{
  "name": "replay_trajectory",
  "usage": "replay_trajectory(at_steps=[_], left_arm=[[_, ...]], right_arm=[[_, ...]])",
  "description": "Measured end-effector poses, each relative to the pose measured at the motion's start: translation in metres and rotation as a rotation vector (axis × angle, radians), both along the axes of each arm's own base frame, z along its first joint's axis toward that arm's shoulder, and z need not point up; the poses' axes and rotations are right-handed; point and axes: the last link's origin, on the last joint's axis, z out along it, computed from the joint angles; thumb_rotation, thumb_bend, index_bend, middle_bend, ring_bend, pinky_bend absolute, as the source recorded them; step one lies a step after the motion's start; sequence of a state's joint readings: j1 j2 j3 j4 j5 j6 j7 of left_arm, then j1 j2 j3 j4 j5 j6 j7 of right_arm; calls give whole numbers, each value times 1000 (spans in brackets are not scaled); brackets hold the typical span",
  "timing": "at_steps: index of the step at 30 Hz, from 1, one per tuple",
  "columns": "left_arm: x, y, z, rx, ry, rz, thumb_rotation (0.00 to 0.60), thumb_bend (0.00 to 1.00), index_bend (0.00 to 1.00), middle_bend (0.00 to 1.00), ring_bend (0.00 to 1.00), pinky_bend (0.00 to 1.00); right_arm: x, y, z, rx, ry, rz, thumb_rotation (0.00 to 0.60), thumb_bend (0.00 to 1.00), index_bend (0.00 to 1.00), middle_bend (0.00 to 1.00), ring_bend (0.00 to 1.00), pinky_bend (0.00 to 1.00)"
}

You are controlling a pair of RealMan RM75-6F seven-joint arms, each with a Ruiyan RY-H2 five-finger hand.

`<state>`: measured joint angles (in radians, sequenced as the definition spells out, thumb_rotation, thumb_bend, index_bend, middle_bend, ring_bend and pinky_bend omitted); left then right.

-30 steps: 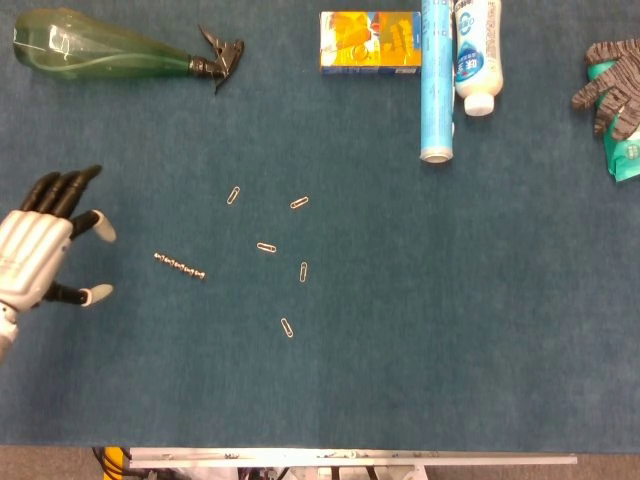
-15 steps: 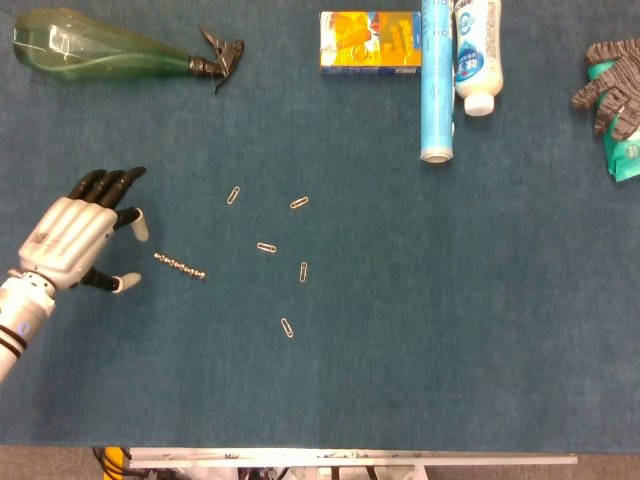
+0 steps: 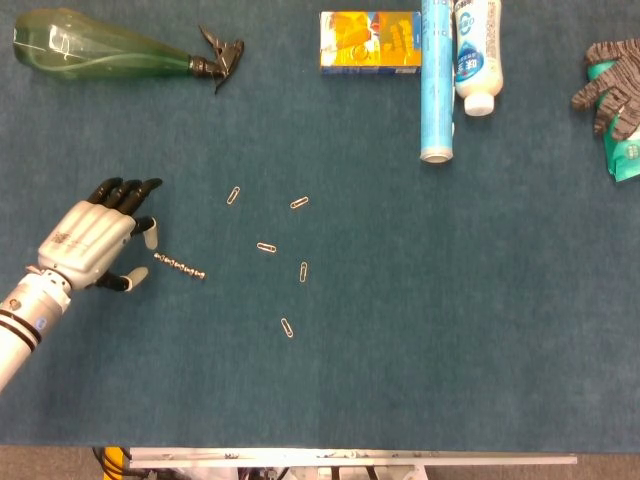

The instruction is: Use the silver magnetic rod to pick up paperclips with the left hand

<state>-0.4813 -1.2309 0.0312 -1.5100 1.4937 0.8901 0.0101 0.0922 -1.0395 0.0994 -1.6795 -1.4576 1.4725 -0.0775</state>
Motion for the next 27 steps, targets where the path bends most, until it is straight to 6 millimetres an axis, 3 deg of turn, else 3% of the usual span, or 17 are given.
replay_trajectory(at_steps=[27], left_arm=[[-3,-1,-27,-17,-4,4,600,320,428,0,0,0]], right_arm=[[-2,0,-2,3,-10,0,600,112,424,263,237,412]])
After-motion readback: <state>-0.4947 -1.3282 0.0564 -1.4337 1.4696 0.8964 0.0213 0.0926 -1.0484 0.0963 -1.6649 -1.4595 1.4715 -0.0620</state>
